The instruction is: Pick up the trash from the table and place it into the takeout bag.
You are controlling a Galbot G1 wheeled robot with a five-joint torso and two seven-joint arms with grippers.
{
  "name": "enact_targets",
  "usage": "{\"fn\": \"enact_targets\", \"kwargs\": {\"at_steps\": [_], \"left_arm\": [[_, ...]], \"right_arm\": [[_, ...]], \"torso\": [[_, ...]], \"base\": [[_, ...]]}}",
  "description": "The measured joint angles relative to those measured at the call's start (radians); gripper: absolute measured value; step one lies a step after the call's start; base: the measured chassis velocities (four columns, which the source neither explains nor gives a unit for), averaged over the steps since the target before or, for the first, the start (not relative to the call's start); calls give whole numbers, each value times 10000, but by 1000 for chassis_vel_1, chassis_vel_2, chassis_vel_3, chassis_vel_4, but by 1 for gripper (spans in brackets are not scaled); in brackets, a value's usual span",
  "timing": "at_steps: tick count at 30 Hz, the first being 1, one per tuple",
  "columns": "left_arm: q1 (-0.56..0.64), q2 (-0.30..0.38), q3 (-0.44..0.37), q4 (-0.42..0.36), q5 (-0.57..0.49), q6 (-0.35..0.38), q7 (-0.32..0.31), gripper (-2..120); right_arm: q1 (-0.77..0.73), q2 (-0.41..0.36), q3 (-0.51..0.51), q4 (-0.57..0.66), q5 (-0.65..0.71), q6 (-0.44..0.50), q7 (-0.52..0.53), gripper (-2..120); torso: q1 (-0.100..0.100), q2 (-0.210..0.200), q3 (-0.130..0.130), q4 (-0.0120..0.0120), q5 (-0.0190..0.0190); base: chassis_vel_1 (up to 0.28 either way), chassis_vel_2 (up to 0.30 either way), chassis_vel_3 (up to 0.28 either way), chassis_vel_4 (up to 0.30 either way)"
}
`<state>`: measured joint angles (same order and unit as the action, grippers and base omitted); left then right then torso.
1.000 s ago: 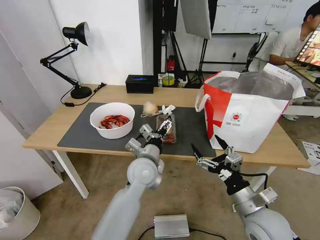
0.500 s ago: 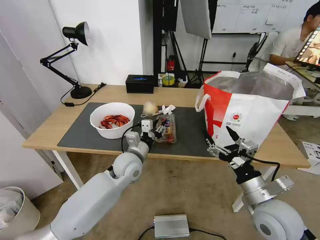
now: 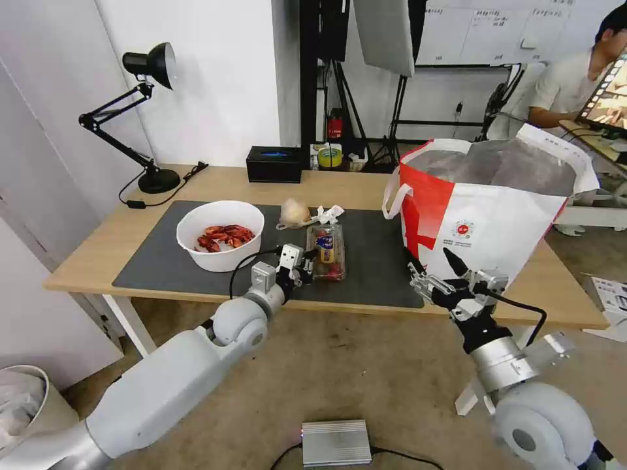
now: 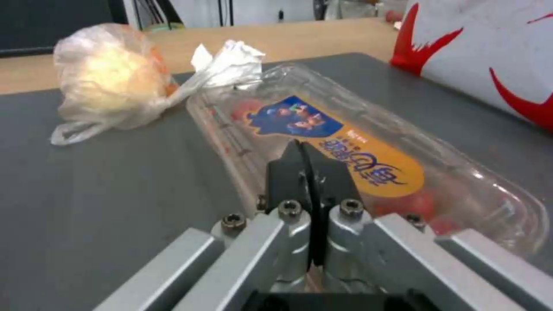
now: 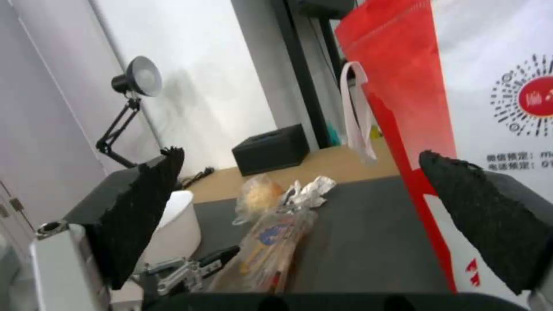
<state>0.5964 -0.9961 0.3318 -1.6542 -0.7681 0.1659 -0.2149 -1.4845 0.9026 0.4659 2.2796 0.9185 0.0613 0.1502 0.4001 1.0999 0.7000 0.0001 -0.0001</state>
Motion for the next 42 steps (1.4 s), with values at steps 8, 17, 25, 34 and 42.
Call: {"fn": "enact_targets", "kwargs": {"at_steps": [8, 17, 25, 34, 42], "left_arm": [[-460, 146, 474, 73, -223, 7, 42, 0], [-589, 343, 728, 9, -267, 8, 19, 0], [-593, 428, 817, -52, -267, 7, 8, 0], [-544, 474, 861, -150, -260, 0, -14, 0], [-544, 438, 928, -147, -252, -27, -35, 0]], "right_arm": [[519, -260, -60, 81, 1152, -578, 541, 100], [1467, -567, -333, -22, 2643, -1466, 1427, 100], [2297, -676, -676, -258, 3998, -2045, 2039, 100], [3629, -571, -1230, -791, 5541, -2602, 2819, 100], [4898, -244, -1800, -1452, 6598, -2946, 3438, 100]], "torso": [[0, 0, 0, -1, 1], [0, 0, 0, -1, 1], [0, 0, 0, -1, 1], [0, 0, 1, 0, 1], [-1, 0, 1, -1, 0]], "base": [[0, 0, 0, 0], [0, 0, 0, 0], [0, 0, 0, 0], [0, 0, 0, 0], [0, 0, 0, 0]]}}
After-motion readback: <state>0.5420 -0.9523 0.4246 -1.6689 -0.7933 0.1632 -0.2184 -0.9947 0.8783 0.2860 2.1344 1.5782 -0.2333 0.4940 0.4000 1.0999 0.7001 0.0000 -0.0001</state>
